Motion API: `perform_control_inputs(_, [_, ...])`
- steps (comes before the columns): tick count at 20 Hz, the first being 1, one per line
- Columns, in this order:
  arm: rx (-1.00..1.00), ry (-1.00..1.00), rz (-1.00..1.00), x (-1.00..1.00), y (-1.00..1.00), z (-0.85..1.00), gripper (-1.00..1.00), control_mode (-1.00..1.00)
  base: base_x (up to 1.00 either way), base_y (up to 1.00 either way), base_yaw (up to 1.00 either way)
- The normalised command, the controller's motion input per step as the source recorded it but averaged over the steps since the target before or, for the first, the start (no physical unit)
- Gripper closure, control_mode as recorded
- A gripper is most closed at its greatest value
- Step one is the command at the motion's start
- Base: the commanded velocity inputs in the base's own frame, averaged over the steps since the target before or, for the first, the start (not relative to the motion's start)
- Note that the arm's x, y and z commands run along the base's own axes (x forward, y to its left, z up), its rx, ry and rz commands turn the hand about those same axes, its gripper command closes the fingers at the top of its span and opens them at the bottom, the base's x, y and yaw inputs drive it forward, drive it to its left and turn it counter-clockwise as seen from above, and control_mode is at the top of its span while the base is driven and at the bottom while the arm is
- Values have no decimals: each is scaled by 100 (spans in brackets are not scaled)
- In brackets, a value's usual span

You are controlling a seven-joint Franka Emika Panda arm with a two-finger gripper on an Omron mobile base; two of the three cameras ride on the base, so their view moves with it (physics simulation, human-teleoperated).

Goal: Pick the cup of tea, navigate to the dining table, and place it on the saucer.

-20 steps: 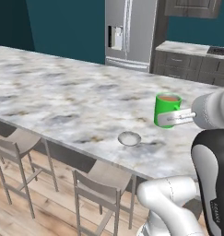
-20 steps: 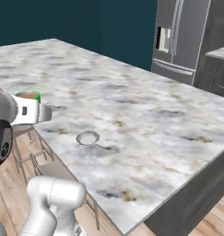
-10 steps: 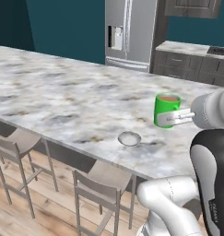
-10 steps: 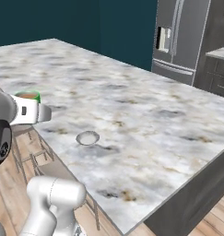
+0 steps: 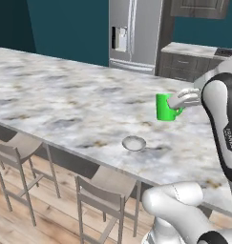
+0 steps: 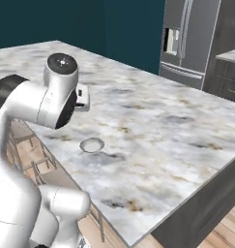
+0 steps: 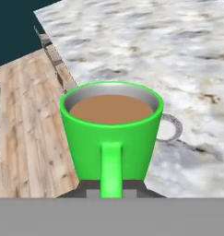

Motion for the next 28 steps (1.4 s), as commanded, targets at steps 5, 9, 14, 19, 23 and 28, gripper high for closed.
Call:
perform_control_inputs(5, [3,-18,54,70,-32,-40,100,-100,0,0,0])
perform_control_inputs(9, [4,-54,64,10,0,-57,100,-100,0,0,0])
perform_control_inputs(14, [2,-42,32,5,0,-63,100,-100,0,0,0])
perform_control_inputs(19, [5,5,2,76,10,-74,100,-100,0,0,0])
perform_control_inputs(23, [0,26,0,95,5,-61,100,-100,0,0,0])
perform_control_inputs(28, [-11,4,0,43,7,-77,100,-100,0,0,0])
